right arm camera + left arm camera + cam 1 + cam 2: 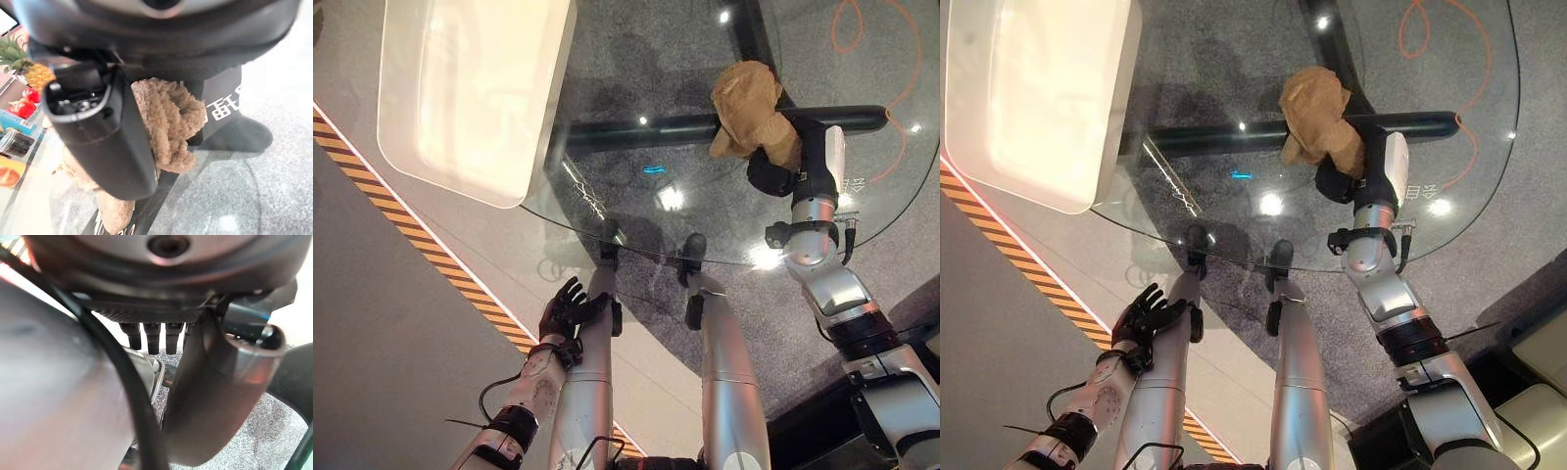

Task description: Wipe the table with a cloth and put it in the basket.

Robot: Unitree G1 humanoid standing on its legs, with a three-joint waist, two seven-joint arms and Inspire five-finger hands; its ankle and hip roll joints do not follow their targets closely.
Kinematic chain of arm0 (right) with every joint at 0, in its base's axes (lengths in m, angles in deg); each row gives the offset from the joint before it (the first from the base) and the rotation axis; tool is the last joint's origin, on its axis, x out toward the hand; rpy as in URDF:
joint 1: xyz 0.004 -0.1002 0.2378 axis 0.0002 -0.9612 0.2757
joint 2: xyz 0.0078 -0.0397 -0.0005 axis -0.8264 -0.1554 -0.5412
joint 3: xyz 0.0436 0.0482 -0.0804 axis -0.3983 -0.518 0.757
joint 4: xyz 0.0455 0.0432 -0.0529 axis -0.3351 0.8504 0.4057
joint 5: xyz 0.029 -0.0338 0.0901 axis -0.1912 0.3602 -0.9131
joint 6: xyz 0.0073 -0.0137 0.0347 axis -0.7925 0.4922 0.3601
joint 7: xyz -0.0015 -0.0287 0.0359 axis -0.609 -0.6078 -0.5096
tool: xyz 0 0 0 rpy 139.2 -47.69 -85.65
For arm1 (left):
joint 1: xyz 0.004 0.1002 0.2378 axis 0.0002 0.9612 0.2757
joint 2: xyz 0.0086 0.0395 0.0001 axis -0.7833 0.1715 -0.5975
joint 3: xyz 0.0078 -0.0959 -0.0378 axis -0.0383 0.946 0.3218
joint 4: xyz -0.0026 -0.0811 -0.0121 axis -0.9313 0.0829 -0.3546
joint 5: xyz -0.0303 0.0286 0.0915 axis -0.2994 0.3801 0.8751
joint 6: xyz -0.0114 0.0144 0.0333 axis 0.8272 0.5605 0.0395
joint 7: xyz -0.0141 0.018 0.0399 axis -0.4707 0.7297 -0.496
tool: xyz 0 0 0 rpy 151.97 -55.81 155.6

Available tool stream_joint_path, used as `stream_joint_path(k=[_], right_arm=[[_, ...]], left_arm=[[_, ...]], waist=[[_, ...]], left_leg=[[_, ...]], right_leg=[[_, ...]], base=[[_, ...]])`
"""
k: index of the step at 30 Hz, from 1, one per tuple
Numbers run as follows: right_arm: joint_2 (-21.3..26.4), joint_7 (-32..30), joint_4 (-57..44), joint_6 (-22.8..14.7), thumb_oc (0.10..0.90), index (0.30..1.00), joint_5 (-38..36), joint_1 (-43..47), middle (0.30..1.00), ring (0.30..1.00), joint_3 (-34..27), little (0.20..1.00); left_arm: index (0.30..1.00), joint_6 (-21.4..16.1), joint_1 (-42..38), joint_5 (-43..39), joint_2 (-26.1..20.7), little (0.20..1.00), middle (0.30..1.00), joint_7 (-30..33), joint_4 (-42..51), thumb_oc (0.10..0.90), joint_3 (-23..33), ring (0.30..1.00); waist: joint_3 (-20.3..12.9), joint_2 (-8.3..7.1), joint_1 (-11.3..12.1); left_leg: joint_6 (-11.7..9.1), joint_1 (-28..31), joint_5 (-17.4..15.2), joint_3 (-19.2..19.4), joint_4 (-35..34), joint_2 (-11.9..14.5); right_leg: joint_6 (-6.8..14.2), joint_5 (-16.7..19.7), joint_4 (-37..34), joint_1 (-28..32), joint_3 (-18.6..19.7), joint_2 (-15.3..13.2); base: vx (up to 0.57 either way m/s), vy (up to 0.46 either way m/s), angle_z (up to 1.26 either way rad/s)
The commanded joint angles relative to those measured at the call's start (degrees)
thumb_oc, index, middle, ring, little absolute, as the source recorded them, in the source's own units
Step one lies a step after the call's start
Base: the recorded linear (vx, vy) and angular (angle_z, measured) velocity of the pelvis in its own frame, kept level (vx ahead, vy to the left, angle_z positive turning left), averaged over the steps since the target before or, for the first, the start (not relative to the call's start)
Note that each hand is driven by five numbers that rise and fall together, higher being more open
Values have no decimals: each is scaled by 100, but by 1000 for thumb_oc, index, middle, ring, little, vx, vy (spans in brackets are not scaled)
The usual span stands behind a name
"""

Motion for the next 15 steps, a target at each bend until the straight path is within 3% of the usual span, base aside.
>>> stream_joint_path(k=[1, 15], right_arm=[[-444, 1060, -758, -313, 100, 300, -27, 125, 300, 300, 1382, 200], [-565, 1856, -1050, -233, 100, 300, 97, 374, 300, 300, 2121, 200]], left_arm=[[900, 75, 516, 196, 234, 900, 900, -116, 75, 800, -333, 900], [900, 179, 392, 143, 238, 900, 900, -87, 86, 800, -421, 900]], waist=[[-95, 105, 230], [-95, 142, 305]], left_leg=[[372, -141, -1127, 434, 1039, -507], [368, -172, -1104, 410, 1078, -516]], right_leg=[[204, 800, -954, -44, -127, 179], [204, 765, -889, -77, -192, 133]], base=[[0, 0, 0], [3, 0, 5]])
